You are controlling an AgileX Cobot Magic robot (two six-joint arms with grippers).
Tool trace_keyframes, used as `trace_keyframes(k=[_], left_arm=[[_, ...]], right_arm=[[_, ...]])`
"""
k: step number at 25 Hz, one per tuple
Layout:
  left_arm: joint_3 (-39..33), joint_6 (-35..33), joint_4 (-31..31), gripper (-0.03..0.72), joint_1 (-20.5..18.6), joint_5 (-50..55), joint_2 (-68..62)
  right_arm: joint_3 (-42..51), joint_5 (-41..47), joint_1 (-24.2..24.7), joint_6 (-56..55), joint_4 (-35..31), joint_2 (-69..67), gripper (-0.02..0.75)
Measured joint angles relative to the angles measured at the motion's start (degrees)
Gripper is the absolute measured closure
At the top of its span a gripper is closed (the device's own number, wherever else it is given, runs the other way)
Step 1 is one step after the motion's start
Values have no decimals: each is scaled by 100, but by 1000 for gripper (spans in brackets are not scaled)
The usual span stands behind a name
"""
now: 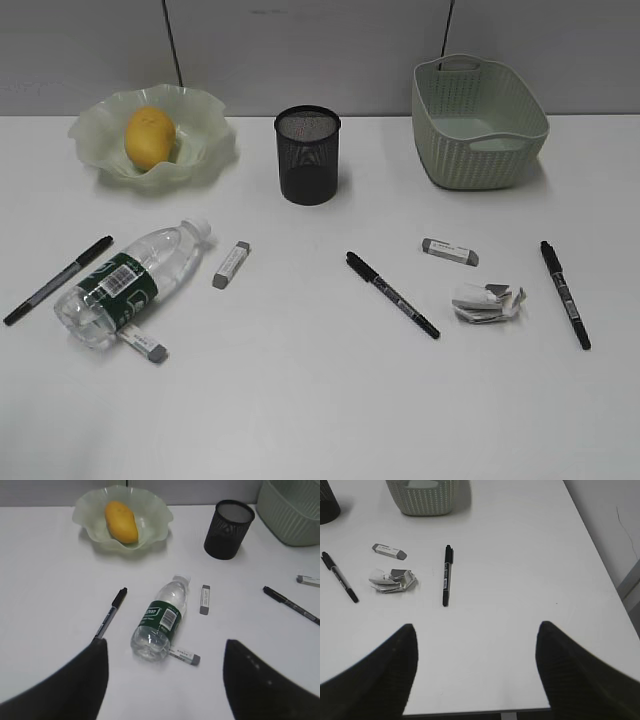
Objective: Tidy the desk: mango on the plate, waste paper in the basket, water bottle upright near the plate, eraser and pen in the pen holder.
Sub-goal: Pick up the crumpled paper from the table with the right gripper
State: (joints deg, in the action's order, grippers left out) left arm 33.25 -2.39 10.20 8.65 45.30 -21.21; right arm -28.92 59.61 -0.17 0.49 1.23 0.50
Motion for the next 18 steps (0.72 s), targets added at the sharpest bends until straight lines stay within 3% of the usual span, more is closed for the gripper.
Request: trace_keyframes(k=[6,18], left_arm=[[-111,0,-441,145,0,939,765],[-295,0,-492,162,0,1526,843]], right_arm=[[0,-5,0,0,0,0,154],[-121,-450,0,0,-78,-482,154]])
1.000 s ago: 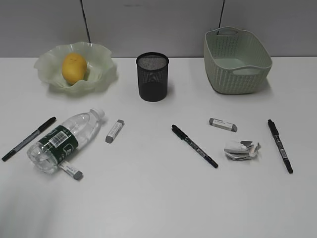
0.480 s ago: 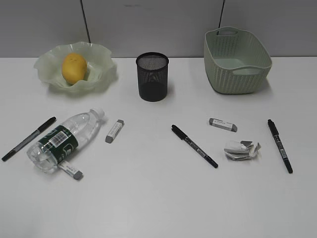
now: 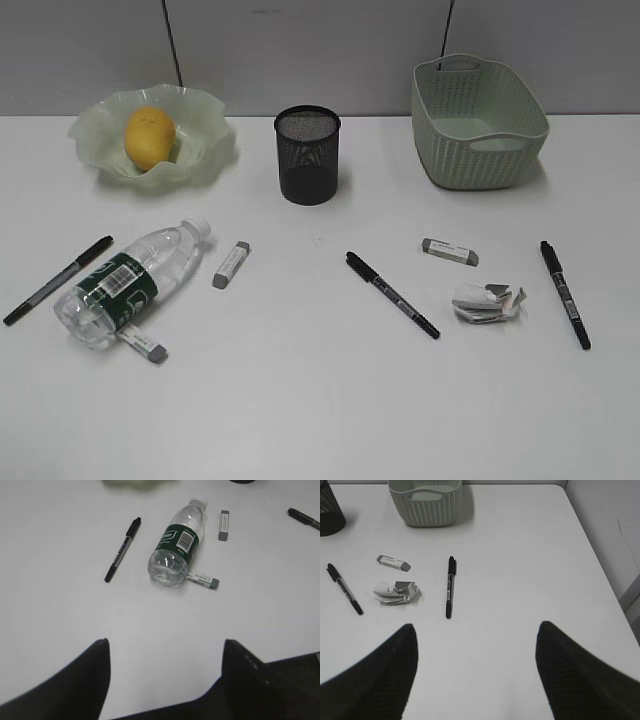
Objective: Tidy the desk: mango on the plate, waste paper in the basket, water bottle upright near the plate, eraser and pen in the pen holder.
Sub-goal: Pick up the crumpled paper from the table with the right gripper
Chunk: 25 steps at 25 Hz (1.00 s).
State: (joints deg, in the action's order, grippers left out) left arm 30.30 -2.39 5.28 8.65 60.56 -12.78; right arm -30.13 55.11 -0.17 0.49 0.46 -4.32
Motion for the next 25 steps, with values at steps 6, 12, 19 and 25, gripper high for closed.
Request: trace_keyframes(k=[6,12,19,25], left_arm=[[-5,0,0,162,0,15,0],[-5,0,0,176,0,15,0],[-11,0,0,181,0,22,0],[-11,0,0,182,0,22,0]], right_arm=[[-3,-1202,0,0,-115,-1441,154],[-81,-2273,0,0,-222,-3181,154],[-761,-2053,-67,-5,-1141,-5525,154],[-1323,-1856,-649,-871,-1362,-7356,154]])
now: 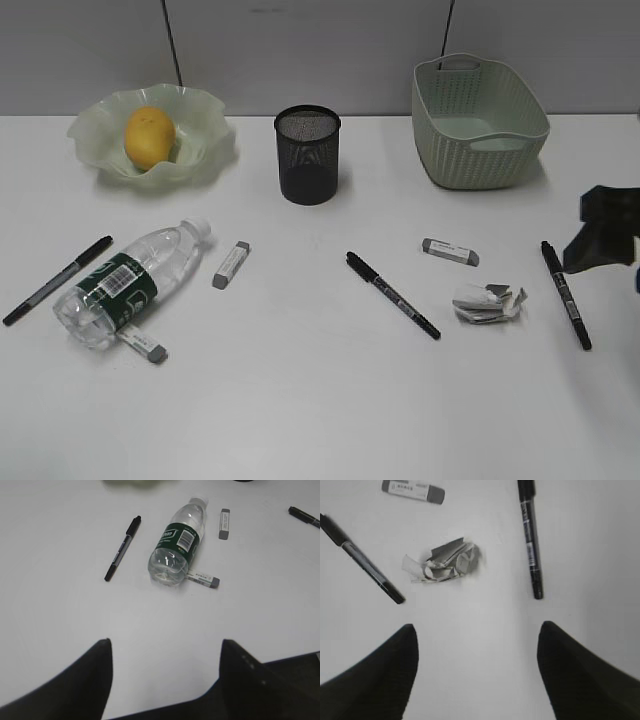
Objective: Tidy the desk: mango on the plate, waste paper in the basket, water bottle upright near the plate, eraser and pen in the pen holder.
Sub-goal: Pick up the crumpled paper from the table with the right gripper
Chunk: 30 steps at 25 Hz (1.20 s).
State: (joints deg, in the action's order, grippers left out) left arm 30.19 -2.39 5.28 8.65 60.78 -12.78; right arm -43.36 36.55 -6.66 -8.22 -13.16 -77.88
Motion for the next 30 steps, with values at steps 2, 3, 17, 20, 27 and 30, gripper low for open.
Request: trace_keyframes(k=[2,3,17,20,27,30], left_arm=[[0,0,0,185,0,0,0],[0,0,0,185,0,0,0],[0,0,-1,186,0,0,0],[0,0,-1,188,0,0,0],[0,0,-1,193,0,0,0],[0,0,-1,197,0,0,0]], right_arm=[[-136,-19,-248,-369,-6,-447,154],[-198,-69,-348,-524,-6,-658,154],[-661,-986,-794,-1293,-726,-2524,154],[-865,-1036,-794,-1299,-761,-2756,154],[-1095,-1115,-794,-1359,-773,-3219,206],[-1103,-1157,-794,-1375,-773,-3277,321]])
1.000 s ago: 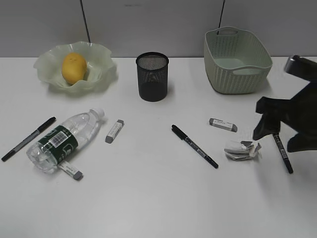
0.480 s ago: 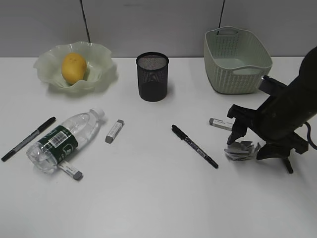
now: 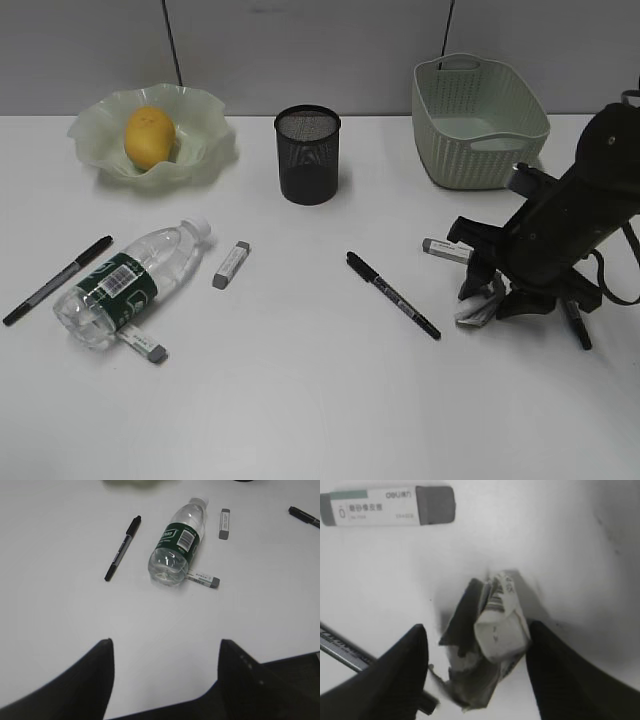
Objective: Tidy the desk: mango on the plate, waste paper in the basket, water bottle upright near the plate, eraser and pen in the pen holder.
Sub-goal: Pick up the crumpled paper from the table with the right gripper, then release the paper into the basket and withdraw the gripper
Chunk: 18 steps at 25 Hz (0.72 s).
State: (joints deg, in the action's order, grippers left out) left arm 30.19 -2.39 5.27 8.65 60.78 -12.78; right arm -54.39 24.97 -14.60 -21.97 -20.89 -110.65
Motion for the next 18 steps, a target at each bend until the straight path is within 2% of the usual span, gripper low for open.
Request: trace_keyframes(k=[4,6,13,18], left_arm=[[0,0,0,197,0,0,0],[0,0,0,197,0,0,0],[0,0,0,198,0,0,0],[0,0,0,198,0,0,0]], right_arm=[[0,-6,0,18,0,0,549],[-15,-6,0,84,0,0,615],[-124,267,0,537,0,353,625],[-575,434,0,617,181,827,626]])
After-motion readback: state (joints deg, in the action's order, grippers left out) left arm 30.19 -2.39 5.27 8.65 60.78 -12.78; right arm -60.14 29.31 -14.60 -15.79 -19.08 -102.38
